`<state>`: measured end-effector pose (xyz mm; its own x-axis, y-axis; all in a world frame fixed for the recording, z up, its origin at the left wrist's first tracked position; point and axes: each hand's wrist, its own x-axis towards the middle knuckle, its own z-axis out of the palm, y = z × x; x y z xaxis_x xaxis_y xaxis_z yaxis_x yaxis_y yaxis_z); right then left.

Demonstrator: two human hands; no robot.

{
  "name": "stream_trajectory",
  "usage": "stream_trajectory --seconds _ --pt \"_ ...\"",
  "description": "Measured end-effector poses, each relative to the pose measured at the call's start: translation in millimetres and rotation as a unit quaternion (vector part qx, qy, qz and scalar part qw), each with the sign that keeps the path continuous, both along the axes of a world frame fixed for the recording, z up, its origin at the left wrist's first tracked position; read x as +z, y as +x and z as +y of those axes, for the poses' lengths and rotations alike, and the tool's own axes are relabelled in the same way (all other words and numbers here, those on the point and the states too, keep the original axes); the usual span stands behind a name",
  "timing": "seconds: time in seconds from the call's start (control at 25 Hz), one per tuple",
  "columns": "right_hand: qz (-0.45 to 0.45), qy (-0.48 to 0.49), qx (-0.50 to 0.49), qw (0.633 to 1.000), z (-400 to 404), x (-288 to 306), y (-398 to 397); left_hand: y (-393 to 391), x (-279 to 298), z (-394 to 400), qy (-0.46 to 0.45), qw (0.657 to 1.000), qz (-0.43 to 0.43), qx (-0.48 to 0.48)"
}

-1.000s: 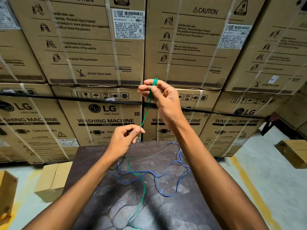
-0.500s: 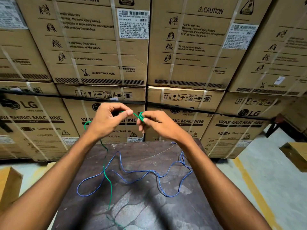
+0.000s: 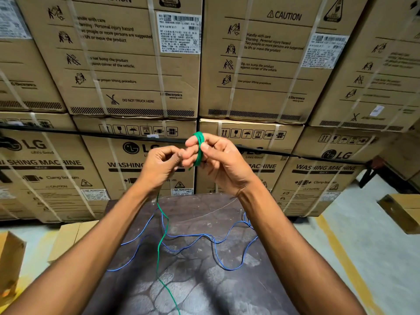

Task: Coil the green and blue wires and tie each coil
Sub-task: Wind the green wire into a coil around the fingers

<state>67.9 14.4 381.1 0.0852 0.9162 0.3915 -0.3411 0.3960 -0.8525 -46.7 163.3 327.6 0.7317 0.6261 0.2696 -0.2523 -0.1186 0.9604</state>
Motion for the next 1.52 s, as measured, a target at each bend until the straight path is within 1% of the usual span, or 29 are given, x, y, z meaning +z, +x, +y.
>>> stream_trajectory --seconds 0.12,0.24,0.28,0.32,0.4,0.44,0.64,0.72,0.76,0.88,1.0,1.08,1.12,1.16,1.2,1.24,1.32,1.4,1.44,1.52 --pt "0.051 0.030 -0.050 0.997 7 8 1 3 -14 -13 -0.014 0.999 0.028 -0.017" --pt "0.081 0.047 -0.115 0.989 17 10 2 -1 -25 -24 0.003 0.997 0.051 -0.049" --pt "0.071 0.050 -0.144 0.986 20 10 3 -2 -28 -26 0.018 0.996 0.057 -0.065" --pt "0.042 0.053 -0.178 0.982 23 8 4 -4 -30 -28 0.038 0.994 0.062 -0.082" --pt "-0.051 0.058 -0.239 0.968 28 5 6 -8 -29 -30 0.081 0.989 0.064 -0.105" --pt "-0.083 0.061 -0.259 0.961 30 3 7 -10 -28 -29 0.096 0.987 0.065 -0.111" --pt "-0.096 0.042 -0.331 0.938 38 -5 8 -16 -18 -28 0.148 0.973 0.099 -0.147" --pt "-0.156 0.027 -0.359 0.920 41 -12 11 -17 -13 -30 0.169 0.967 0.115 -0.150" --pt "-0.210 0.020 -0.374 0.903 41 -17 13 -17 -11 -30 0.180 0.966 0.119 -0.144" --pt "-0.375 -0.015 -0.398 0.837 33 -28 21 -22 -4 -25 0.227 0.962 0.116 -0.102" --pt "-0.476 -0.060 -0.376 0.793 23 -35 28 -26 4 -11 0.269 0.955 0.112 -0.052" --pt "-0.534 -0.092 -0.347 0.765 19 -37 28 -25 10 0 0.316 0.942 0.111 -0.024" --pt "-0.553 -0.105 -0.331 0.757 17 -38 27 -25 16 4 0.344 0.932 0.114 -0.008" --pt "-0.560 -0.119 -0.316 0.757 16 -37 26 -25 22 10 0.365 0.924 0.115 0.008" --pt "-0.553 -0.136 -0.299 0.766 15 -35 26 -25 29 15 0.377 0.919 0.115 0.020" --pt "-0.534 -0.158 -0.278 0.782 13 -34 26 -25 35 21 0.383 0.917 0.111 0.026" --pt "-0.469 -0.193 -0.212 0.835 11 -32 24 -25 44 31 0.393 0.914 0.101 0.027" --pt "-0.390 -0.191 -0.128 0.891 7 -27 21 -22 48 38 0.395 0.914 0.086 0.023" --pt "-0.358 -0.178 -0.097 0.912 5 -25 20 -21 48 41 0.394 0.915 0.082 0.021" --pt "-0.309 -0.153 -0.064 0.937 1 -20 21 -17 47 45 0.383 0.920 0.077 0.018"
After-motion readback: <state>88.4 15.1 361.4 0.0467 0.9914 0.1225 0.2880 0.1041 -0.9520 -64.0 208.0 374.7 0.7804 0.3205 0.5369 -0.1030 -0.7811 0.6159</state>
